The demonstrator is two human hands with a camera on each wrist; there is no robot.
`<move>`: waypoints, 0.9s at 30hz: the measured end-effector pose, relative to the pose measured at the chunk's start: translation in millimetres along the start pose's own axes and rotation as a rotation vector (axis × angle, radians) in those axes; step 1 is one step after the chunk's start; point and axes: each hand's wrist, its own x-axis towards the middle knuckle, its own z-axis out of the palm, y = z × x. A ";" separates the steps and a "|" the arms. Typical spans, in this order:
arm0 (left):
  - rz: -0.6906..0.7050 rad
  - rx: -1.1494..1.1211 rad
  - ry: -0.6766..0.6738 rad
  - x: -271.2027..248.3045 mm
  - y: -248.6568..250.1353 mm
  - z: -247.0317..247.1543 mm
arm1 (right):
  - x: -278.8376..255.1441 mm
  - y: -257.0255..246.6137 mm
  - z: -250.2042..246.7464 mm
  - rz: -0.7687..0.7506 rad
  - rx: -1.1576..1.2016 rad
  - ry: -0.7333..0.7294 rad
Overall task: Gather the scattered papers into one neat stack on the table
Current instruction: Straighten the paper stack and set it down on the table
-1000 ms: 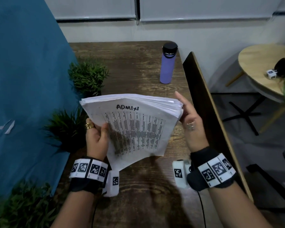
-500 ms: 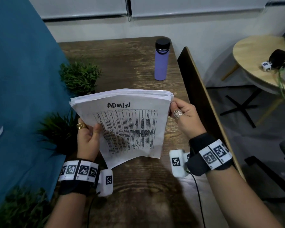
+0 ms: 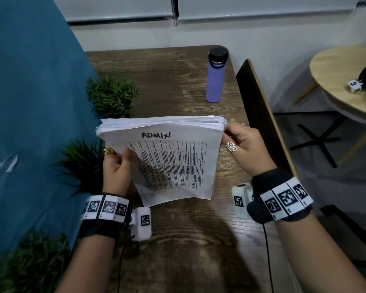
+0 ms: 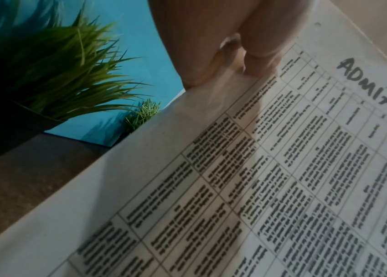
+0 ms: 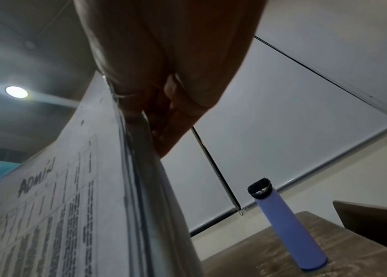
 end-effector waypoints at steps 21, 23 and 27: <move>0.032 -0.194 0.101 -14.9 15.9 28.6 | -15.6 -17.1 51.7 0.211 0.378 0.219; 0.078 -0.145 0.148 -17.3 23.6 31.6 | -10.2 -17.6 50.3 0.186 0.308 0.311; 0.201 -0.134 0.174 -19.8 25.6 27.1 | -11.4 -20.1 38.3 0.153 0.425 0.328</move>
